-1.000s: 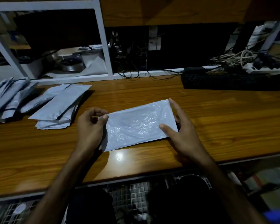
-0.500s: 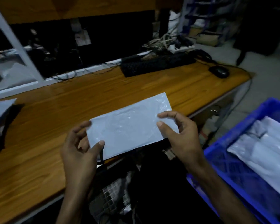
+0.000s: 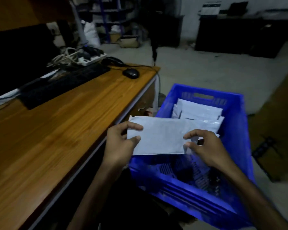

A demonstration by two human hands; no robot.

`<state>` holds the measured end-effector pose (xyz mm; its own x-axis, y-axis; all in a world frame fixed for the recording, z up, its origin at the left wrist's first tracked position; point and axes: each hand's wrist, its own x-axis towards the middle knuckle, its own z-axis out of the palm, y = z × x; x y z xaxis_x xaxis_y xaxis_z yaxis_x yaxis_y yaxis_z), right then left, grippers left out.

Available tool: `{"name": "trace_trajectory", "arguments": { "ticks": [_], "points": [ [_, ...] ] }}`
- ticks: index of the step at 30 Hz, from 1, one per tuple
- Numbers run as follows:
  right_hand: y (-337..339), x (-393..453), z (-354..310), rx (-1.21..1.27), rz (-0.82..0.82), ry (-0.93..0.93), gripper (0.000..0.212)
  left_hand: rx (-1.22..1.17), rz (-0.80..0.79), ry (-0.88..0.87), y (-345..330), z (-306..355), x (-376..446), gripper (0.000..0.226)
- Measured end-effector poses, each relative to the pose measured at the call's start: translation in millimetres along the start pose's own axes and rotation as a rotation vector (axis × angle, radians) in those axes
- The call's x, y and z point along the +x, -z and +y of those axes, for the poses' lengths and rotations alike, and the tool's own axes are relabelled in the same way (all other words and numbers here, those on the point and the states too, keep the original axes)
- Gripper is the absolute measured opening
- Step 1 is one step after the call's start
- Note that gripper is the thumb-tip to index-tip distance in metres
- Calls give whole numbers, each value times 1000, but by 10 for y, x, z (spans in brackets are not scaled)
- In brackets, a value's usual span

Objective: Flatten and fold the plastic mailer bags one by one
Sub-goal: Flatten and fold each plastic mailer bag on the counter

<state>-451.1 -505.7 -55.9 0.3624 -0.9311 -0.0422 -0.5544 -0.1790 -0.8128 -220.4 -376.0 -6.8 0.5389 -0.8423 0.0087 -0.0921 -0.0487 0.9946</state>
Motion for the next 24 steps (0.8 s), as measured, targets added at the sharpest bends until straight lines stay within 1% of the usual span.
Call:
{"name": "trace_trajectory", "arguments": {
  "ticks": [4,7,9,10,12,15,19,22,24],
  "points": [
    [145,237,449,-163,-38,-221,21,119,-166,7,-611,-189,405,37],
    [266,414,636,-358,-103,-292,49,189,-204,51,-987,-430,718,40],
    [323,535,684,-503,-213,-307,63,229,-213,103,-1179,-612,890,43],
    [339,593,698,-565,-272,-322,67,259,-221,128,-1254,-701,958,44],
    [347,710,732,-654,-357,-350,66,322,-250,167,-1358,-862,1085,44],
    [336,838,778,-746,-434,-353,59,407,-325,193,-1449,-976,1250,42],
    [306,909,755,-858,-545,-367,64,550,-413,150,-1508,-1104,1456,42],
    [269,929,702,-921,-587,-391,57,619,-499,174,-1545,-1197,1508,46],
    [255,940,652,-982,-623,-404,60,732,-555,153,-1563,-1259,1534,53]
  ]
}}
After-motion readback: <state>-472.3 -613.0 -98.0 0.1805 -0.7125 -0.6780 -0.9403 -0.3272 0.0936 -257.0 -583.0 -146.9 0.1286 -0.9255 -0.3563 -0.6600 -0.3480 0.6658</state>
